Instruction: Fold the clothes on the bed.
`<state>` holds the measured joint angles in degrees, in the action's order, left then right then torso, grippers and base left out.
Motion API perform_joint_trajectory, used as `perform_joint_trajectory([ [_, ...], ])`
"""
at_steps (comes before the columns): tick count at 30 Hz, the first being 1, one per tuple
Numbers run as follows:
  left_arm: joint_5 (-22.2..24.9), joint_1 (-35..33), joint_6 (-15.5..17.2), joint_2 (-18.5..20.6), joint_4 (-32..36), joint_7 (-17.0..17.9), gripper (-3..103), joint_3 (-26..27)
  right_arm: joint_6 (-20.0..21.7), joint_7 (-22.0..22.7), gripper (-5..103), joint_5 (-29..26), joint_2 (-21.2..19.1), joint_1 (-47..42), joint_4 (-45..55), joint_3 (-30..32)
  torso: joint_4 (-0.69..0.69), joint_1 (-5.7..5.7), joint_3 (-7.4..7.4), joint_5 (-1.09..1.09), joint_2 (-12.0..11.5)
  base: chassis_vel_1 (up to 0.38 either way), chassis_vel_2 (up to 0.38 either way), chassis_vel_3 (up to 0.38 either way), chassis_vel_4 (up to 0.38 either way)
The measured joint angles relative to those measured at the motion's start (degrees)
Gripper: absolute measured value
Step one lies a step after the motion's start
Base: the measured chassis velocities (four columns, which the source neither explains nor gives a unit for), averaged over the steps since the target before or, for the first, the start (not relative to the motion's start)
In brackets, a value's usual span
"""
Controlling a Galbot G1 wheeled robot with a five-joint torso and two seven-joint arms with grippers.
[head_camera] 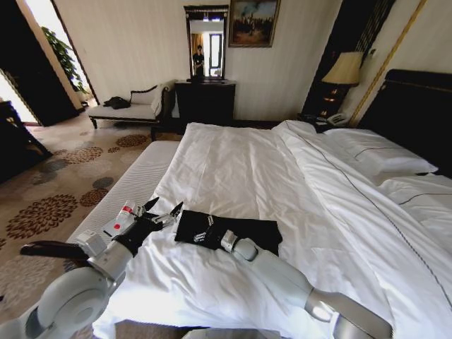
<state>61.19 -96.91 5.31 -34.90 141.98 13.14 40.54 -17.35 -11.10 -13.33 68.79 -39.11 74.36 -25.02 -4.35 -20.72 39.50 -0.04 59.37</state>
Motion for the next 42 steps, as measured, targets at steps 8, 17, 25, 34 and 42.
perform_joint_trajectory([
  [8, -0.2, 1.1, 0.0, -0.5, -0.5, -0.5, 100, -0.9, 1.8, 1.3, 100, -4.6, -2.7, 0.9, 3.5, 4.2, 0.05, -0.01, 0.00, 0.03, 0.0, 0.000, 0.000, 0.000, 0.000],
  [17, -0.7, 5.0, 0.0, -0.4, -1.4, -0.4, 100, -5.2, 0.9, 1.2, 100, -1.2, -5.8, -5.0, 1.6, 8.4, 0.02, 0.00, 0.00, 0.03, 0.0, 0.000, 0.000, 0.000, 0.000],
  [25, -2.4, 6.0, 0.0, -0.4, -2.3, -0.7, 100, -7.5, 2.8, 2.6, 100, -7.1, -9.2, -8.4, 5.5, 13.2, 0.03, 0.00, 0.00, 0.02, 0.0, 0.000, 0.000, 0.000, 0.000],
  [34, -6.4, 7.8, -0.1, -3.2, -3.8, -1.4, 100, -12.8, 13.6, 8.6, 100, -39.4, -25.2, -20.9, 27.0, 31.2, 0.00, 0.00, 0.00, 0.00, 0.0, 0.000, 0.000, 0.000, 0.000],
  [42, -10.6, 5.6, 2.1, -3.5, -4.0, 0.8, 100, -13.3, 28.4, 13.3, 100, -66.6, -24.9, -41.7, 35.8, 54.5, 0.04, 0.01, -0.01, 0.03, 0.0, 0.000, 0.000, 0.000, 0.000],
])
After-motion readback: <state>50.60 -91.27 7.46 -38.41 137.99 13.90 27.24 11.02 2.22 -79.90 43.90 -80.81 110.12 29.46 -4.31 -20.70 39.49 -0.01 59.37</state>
